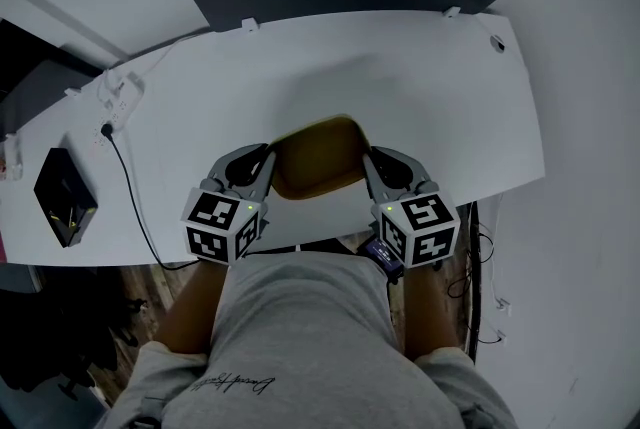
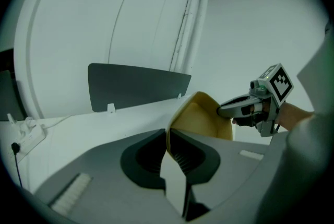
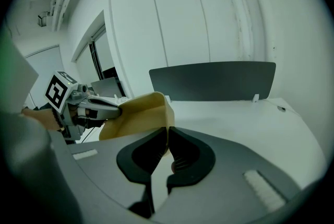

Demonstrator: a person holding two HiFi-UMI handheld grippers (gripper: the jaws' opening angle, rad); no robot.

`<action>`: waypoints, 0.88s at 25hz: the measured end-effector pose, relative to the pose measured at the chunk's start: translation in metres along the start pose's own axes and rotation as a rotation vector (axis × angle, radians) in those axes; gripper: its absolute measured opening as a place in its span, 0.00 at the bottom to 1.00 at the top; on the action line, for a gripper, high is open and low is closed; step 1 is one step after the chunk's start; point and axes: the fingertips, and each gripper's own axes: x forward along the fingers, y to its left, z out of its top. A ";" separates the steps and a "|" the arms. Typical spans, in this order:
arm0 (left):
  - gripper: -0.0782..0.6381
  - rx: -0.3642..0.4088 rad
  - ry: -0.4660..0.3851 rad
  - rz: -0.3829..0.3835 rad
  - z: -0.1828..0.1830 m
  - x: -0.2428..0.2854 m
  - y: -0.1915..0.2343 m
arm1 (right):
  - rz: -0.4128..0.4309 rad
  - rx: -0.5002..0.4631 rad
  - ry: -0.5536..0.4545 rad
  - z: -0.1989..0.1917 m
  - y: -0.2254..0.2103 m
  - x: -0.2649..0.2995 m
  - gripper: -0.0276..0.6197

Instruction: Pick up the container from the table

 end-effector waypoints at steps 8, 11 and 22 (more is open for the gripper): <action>0.15 0.014 0.004 0.000 0.002 -0.002 0.002 | -0.003 0.012 -0.009 -0.001 0.002 0.001 0.10; 0.15 0.020 0.005 -0.002 0.004 -0.003 0.000 | -0.005 0.011 -0.012 0.000 0.001 -0.001 0.10; 0.15 0.033 0.011 0.000 0.005 -0.003 0.001 | 0.002 0.003 -0.007 0.001 0.002 0.001 0.10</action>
